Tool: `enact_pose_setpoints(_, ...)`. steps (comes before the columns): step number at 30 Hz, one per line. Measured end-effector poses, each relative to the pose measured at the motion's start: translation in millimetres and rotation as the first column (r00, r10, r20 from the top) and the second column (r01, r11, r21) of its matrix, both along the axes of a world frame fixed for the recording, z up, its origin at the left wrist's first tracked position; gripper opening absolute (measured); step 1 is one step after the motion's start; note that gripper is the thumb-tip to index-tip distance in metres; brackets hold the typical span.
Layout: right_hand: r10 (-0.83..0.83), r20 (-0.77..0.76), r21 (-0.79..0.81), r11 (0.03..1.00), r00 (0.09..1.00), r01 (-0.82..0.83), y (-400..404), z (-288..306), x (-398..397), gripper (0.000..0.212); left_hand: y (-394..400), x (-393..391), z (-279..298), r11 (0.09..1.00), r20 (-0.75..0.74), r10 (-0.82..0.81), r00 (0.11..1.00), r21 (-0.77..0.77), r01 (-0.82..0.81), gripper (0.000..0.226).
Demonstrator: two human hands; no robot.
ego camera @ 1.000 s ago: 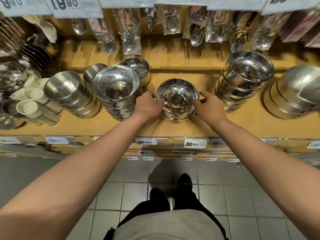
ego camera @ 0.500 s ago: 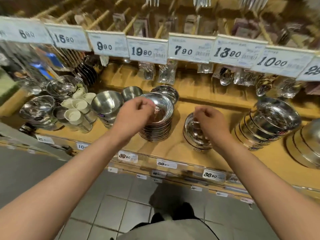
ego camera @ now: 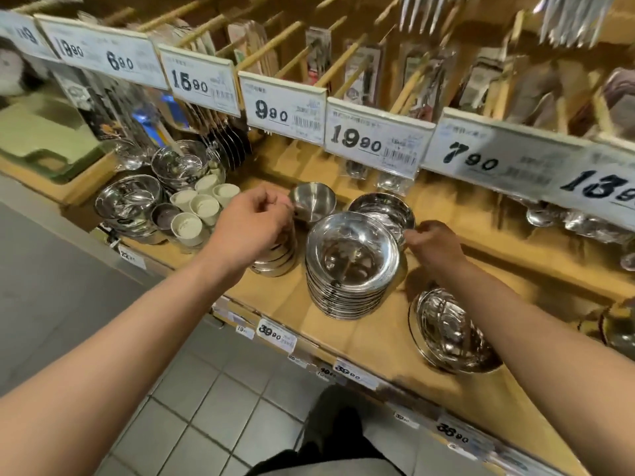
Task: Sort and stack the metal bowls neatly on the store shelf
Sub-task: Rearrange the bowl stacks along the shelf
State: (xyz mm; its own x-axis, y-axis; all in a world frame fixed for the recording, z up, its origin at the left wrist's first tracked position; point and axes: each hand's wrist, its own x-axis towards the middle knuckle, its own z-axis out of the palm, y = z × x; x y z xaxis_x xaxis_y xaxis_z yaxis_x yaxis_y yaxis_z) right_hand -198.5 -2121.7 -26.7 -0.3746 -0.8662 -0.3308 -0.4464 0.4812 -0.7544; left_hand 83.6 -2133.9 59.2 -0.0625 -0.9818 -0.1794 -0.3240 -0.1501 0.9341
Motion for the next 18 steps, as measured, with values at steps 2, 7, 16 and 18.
enact_pose_setpoints(2,0.028,0.000,0.060,0.998,1.000,-0.028,-17,-12,-3,0.021,-4,-2,-2,1.000,0.000,0.014,1.000,0.005,-0.014,0.013)
enact_pose_setpoints(7,-0.014,0.031,0.186,0.983,0.999,0.008,-36,-32,-5,0.010,-5,-10,-7,0.999,-0.024,0.052,0.998,0.007,-0.051,0.017)
enact_pose_setpoints(16,-0.283,0.029,0.228,0.936,0.959,0.269,-30,-6,-10,0.015,-19,-7,1,0.999,-0.009,0.002,1.000,0.046,-0.001,0.020)
enact_pose_setpoints(18,-0.322,0.022,0.244,0.920,0.946,0.307,-22,6,-17,0.017,-23,-7,3,0.999,0.013,-0.041,0.999,0.033,0.040,0.015)
